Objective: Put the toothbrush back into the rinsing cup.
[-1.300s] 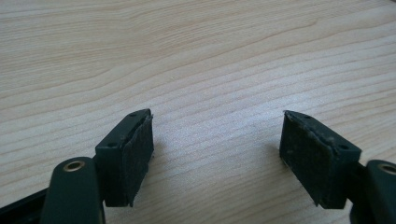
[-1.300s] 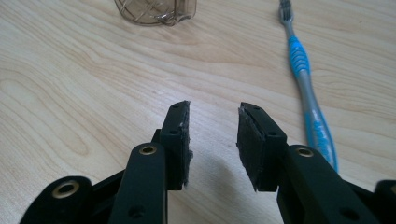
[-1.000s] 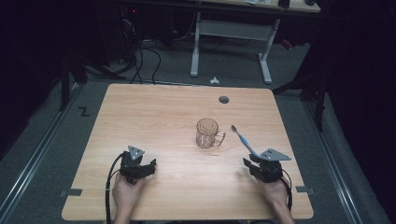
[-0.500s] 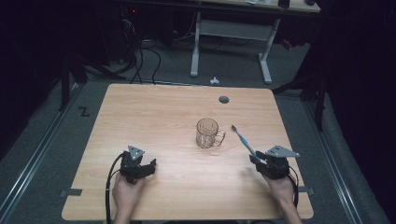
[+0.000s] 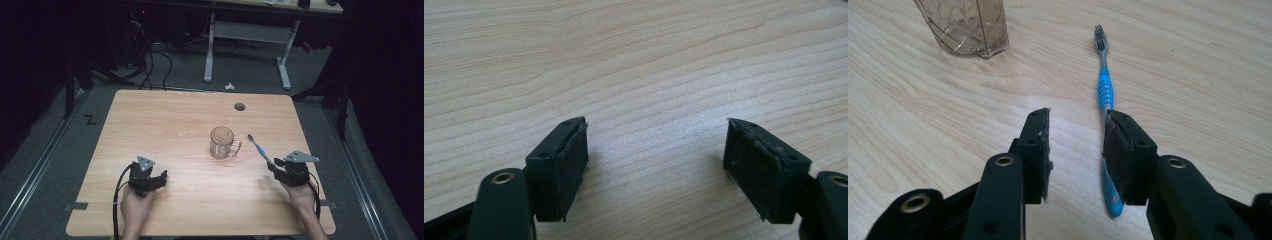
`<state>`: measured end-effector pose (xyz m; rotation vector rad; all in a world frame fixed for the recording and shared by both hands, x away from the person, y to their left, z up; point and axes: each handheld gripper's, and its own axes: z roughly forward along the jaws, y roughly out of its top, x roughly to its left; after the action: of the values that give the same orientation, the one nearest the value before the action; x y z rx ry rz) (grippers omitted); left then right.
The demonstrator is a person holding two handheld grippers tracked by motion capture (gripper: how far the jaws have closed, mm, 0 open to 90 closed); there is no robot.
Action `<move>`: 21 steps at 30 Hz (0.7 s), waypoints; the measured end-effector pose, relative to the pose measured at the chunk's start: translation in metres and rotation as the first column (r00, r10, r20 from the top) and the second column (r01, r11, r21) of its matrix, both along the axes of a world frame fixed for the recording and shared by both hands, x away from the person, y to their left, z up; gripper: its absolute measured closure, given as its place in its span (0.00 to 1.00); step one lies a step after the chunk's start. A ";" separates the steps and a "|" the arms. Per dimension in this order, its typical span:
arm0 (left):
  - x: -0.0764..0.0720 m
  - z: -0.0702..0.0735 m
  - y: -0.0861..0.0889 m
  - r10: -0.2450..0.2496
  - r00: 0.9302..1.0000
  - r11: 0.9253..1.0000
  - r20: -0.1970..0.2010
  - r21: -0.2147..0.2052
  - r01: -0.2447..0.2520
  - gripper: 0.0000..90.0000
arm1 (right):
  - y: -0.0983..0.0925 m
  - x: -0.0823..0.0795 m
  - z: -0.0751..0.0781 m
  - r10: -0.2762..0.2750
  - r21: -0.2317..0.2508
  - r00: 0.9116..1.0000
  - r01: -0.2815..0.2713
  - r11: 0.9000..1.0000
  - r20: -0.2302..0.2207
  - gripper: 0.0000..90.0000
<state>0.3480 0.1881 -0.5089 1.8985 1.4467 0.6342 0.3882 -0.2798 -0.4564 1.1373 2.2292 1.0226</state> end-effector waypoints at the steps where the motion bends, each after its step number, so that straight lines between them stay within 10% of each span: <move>1: 0.000 0.000 0.000 0.000 1.000 1.000 0.000 0.000 0.000 0.29 | 0.000 0.001 0.000 0.000 -0.004 1.000 0.000 1.000 -0.005 0.70; 21: 0.000 0.000 0.000 -0.002 1.000 1.000 -0.001 -0.001 0.002 0.29 | 0.010 0.034 0.010 0.005 -0.065 0.996 -0.011 0.998 -0.093 0.69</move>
<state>0.3480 0.1883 -0.5089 1.8994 1.4453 0.6322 0.4222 -0.2695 -0.4461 1.1707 2.3238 0.9093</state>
